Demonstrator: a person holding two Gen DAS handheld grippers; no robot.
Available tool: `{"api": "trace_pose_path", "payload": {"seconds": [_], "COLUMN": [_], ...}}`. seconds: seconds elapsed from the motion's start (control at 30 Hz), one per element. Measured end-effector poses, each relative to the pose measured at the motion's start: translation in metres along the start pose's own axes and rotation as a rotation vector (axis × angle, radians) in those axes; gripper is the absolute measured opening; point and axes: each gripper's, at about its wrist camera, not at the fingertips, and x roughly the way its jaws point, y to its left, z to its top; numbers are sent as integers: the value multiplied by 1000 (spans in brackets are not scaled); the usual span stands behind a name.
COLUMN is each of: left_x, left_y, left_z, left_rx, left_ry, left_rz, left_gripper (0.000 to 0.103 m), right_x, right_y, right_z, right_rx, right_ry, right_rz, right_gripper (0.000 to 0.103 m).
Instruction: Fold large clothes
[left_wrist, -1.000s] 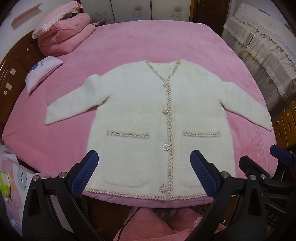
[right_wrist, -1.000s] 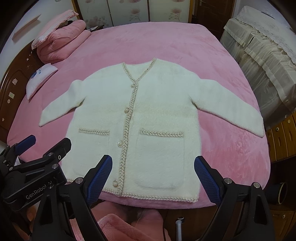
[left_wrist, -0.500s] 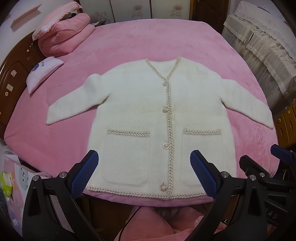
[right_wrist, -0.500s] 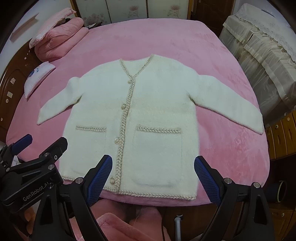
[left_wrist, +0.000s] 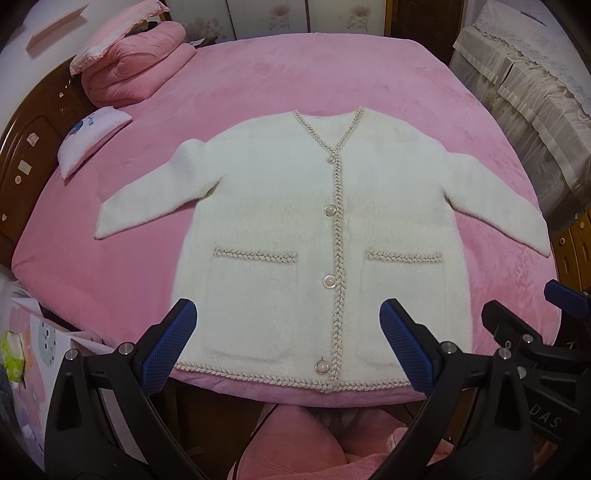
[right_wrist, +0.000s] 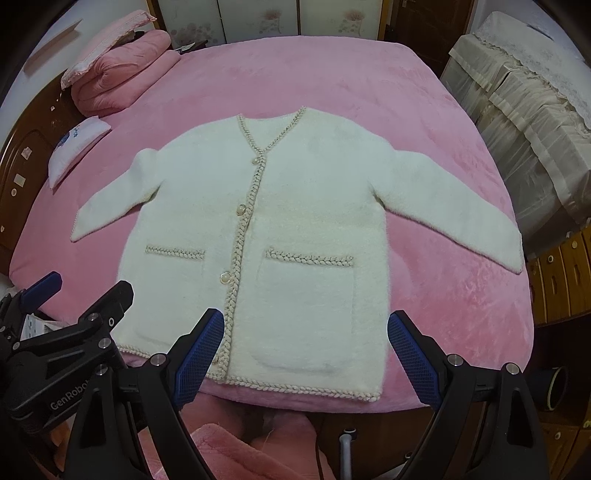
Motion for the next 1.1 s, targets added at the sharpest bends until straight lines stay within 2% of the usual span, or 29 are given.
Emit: {"api": "trace_pose_path", "payload": {"seconds": [0.4, 0.67, 0.87, 1.0, 1.1], "left_x": [5, 22, 63, 90, 120], "left_y": [15, 49, 118, 199, 271], "left_z": [-4, -4, -17, -20, -13], "left_rx": [-47, -73, -160, -333, -466], "left_ry": [22, 64, 183, 215, 222], "left_rz": [32, 20, -40, -139, -153], "left_gripper": [99, 98, 98, 98, 98], "right_x": [15, 27, 63, 96, 128], "right_y": [14, 36, 87, 146, 206], "right_z": [7, 28, 50, 61, 66], "right_rx": [-52, -68, -67, -118, -165], "right_ry": [23, 22, 90, 84, 79], "right_rz": [30, 46, 85, 53, 23], "right_gripper": [92, 92, 92, 92, 92]}}
